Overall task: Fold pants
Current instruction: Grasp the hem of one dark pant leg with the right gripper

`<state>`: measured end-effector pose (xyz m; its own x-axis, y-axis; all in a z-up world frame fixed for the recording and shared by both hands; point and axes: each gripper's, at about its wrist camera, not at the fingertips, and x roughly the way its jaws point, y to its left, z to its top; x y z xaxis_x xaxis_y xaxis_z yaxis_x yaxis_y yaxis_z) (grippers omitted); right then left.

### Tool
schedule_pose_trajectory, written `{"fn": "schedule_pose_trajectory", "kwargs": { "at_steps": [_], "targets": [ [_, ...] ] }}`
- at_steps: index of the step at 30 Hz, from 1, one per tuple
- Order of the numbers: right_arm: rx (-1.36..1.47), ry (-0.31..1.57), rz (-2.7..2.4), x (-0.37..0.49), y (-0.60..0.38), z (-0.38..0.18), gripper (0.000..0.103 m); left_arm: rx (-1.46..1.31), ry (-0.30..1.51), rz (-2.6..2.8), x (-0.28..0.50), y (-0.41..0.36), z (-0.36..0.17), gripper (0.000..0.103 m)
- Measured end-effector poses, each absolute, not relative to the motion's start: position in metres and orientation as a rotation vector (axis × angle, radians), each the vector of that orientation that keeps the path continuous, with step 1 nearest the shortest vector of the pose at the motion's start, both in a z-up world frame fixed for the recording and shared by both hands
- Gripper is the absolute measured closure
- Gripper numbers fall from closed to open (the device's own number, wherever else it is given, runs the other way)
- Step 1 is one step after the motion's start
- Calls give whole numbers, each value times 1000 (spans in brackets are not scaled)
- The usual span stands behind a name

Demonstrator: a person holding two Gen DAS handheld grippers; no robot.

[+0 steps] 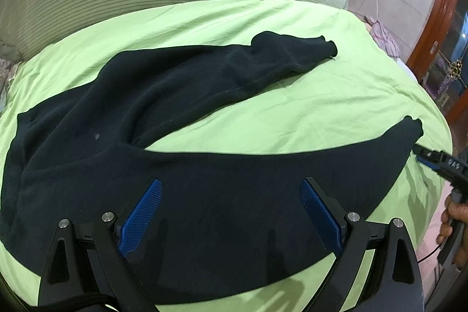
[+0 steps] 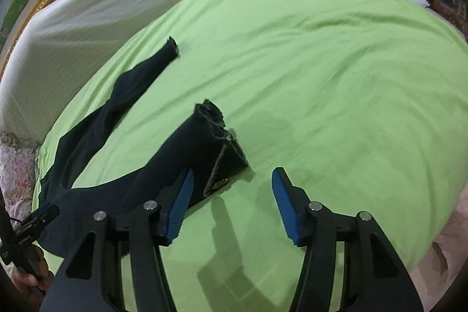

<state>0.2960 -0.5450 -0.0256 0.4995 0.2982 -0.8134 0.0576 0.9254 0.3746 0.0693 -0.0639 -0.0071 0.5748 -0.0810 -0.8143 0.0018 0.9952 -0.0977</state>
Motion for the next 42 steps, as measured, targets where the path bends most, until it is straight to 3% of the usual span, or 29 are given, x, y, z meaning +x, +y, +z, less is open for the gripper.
{"fn": "schedule_pose_trajectory", "kwargs": {
  "at_steps": [2,3,4,5,6,13,17,21,26,34,42],
  "targets": [
    [405,1045,163,303,-545,-32,47,-97,962,-45,74,-65,-6,7],
    [415,1041,174,305,-544,-33,54,-100,965,-45,75,-65,-6,7],
    [426,1041,191,307,-541,-34,63,-102,968,-45,77,-66,-6,7],
    [434,1053,202,310,-539,-36,88,-103,974,-43,78,-66,-6,7],
    [439,1059,203,311,-538,-37,97,-103,981,-43,79,-66,-7,7],
    [421,1015,171,288,-559,2,99,-124,988,-51,83,-65,-8,7],
    [375,1116,144,282,-562,-3,99,-153,989,-46,89,-61,-9,7],
    [347,1067,60,289,-567,5,98,-160,988,-34,97,-57,-8,7],
    [373,1020,149,338,-544,18,78,-165,980,-10,118,-45,-2,7],
    [361,1021,369,437,-476,20,76,-113,989,0,182,-21,10,7],
    [378,1093,462,534,-456,-2,68,-23,1026,-47,263,1,8,7]
  ]
}}
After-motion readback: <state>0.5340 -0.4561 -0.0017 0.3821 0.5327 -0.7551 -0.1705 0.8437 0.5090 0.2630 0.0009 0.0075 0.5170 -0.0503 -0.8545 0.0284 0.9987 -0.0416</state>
